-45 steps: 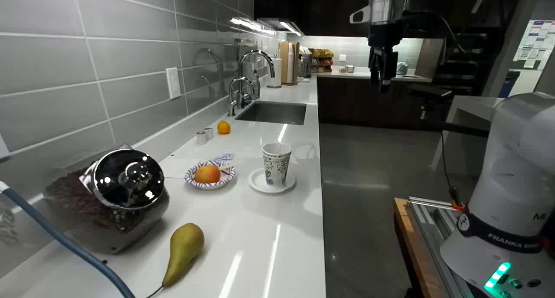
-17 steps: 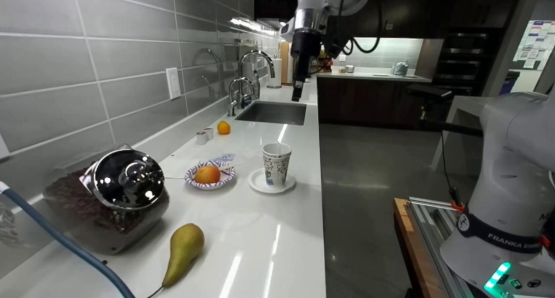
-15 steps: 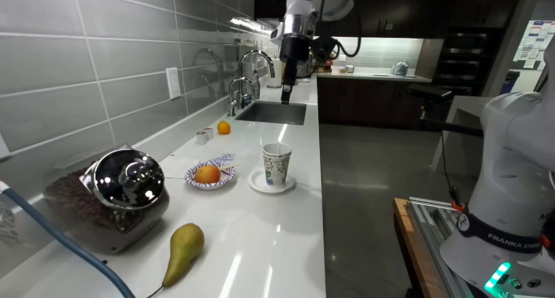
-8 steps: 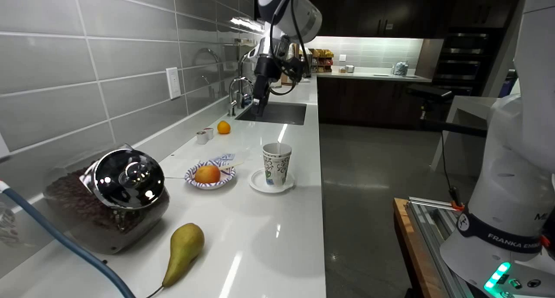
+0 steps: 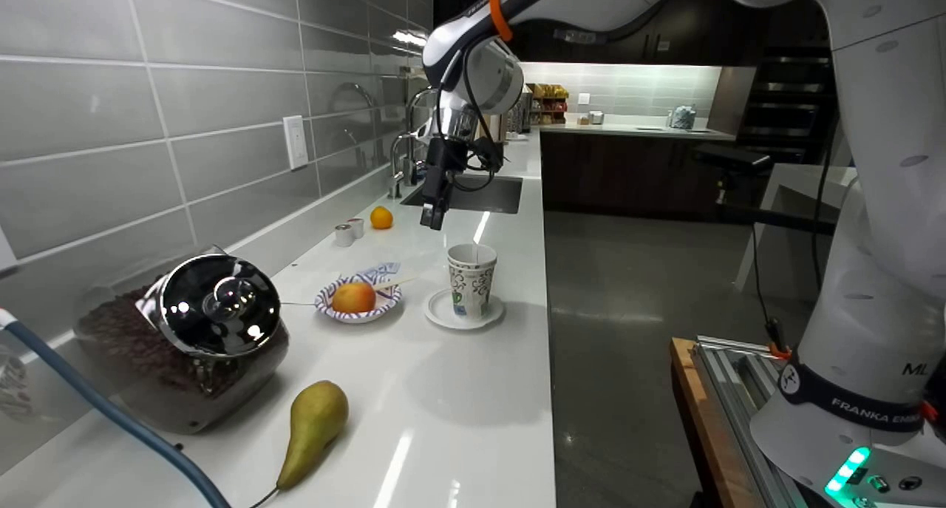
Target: Pick up the spoon and put it in the cup
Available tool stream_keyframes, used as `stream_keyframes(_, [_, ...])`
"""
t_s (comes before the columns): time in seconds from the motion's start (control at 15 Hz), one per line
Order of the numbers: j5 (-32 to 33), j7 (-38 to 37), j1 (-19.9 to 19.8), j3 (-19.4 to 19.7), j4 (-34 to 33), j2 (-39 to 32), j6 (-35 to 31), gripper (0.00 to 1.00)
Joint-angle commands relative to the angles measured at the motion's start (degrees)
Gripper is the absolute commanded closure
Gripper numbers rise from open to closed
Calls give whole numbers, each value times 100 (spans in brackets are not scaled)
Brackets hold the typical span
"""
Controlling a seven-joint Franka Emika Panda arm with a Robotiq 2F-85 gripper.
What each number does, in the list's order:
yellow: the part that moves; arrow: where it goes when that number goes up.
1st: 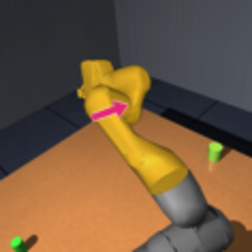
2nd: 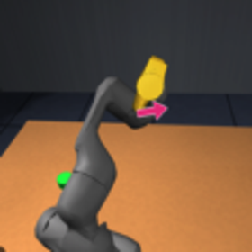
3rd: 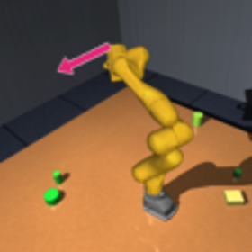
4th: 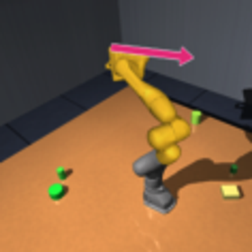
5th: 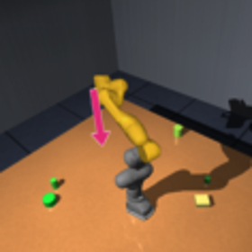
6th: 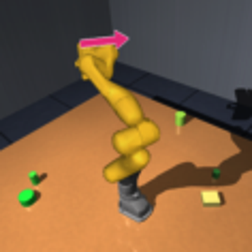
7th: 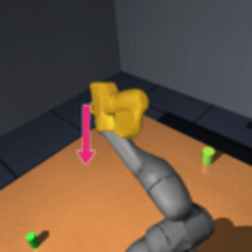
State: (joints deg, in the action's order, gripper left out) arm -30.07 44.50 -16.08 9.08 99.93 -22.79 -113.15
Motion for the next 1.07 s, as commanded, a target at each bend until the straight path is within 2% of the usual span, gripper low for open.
stream_keyframes(0.0, [81,-90,-202,-208,-56,-84,77,0])
stream_keyframes(0.4, [78,-95,-248,-256,-65,-142,74,0])
stream_keyframes(0.67, [-288,25,-400,-510,-255,-476,374,0])
stream_keyframes(0.93, [-608,46,-493,-678,-374,-737,304,0])
stream_keyframes(1.0, [-697,50,-515,-698,-447,-818,291,7])
